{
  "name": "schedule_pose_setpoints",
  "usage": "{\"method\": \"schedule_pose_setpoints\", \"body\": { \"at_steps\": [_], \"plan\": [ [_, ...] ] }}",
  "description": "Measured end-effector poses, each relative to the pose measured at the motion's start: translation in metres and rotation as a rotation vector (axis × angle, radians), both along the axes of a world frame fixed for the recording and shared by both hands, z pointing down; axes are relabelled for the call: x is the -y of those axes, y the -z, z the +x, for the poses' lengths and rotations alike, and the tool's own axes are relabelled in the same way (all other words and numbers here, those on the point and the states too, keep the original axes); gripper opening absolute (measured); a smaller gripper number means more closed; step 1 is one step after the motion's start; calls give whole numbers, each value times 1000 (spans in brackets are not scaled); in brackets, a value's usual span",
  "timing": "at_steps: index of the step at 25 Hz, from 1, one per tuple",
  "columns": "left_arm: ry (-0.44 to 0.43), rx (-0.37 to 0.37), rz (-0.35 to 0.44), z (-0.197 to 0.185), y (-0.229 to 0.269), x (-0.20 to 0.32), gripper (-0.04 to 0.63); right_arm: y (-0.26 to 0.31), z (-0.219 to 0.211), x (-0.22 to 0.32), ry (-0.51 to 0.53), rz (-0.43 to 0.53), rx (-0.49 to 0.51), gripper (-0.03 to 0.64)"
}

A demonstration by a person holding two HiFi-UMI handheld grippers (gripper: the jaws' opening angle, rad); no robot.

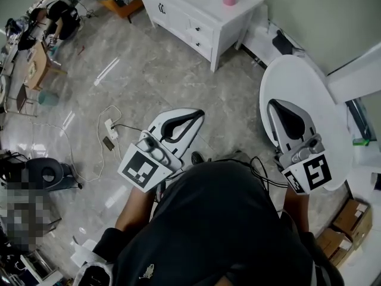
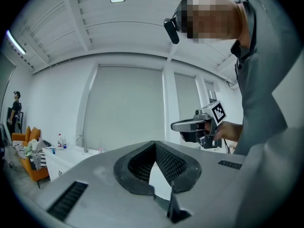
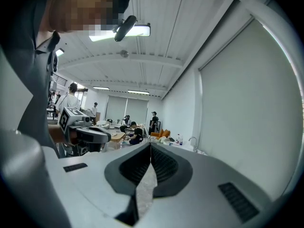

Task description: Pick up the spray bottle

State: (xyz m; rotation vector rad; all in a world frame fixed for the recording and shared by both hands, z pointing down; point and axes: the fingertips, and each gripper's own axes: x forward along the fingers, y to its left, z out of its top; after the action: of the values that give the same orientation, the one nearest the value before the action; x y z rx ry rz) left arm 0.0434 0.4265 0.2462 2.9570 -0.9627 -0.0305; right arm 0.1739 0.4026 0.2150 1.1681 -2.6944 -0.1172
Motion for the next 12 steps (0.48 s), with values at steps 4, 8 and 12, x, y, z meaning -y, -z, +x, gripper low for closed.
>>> {"method": "schedule_pose_setpoints", "body": {
  "at_steps": [4, 8, 12],
  "plan": [
    [17, -12, -12, -3, -2, 4, 3, -2, -6, 9, 21, -10, -6, 9],
    [40, -5, 12, 10, 4, 15, 3, 3, 8, 23, 42, -2, -4, 9],
    [102, -15, -3, 19, 0, 20, 4, -4, 20, 37, 73, -20, -2, 9]
  ]
}}
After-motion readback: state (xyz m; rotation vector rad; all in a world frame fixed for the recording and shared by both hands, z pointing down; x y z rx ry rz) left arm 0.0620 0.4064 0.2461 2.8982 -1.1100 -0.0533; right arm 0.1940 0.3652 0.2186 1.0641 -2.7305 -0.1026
